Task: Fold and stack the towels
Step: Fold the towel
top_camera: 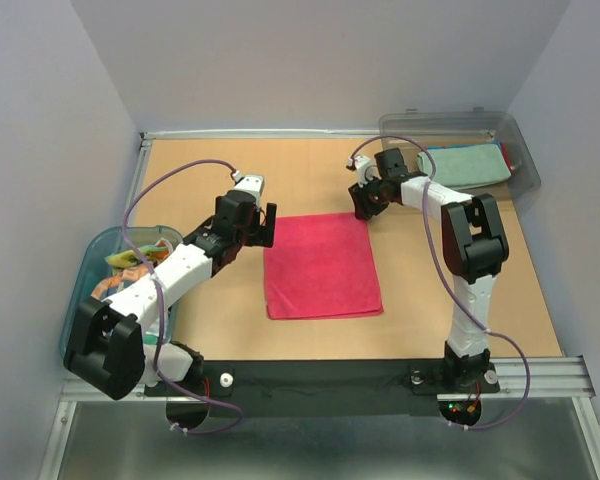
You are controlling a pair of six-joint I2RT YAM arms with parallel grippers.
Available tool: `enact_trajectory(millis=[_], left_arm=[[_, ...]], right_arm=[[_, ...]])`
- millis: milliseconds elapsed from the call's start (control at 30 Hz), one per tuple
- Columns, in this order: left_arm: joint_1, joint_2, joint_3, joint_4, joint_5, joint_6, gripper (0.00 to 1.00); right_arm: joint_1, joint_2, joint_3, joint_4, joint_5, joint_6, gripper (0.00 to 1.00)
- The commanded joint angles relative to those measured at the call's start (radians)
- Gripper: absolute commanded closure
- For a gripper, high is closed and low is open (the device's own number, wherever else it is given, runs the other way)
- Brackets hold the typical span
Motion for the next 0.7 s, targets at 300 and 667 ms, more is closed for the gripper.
enact_trajectory(millis=[300,667], left_arm=[[0.068,0.154,0.119,0.097,0.064,0.077,0.04],[0.183,0.456,0.361,0.041,0.379,0.269,0.11]], right_arm=[[-0.009,0.031,-0.016,-0.027,0.032,-0.048,0.85],[-0.008,0.034,-0.037,-0.035,0.055,-0.061,0.99]])
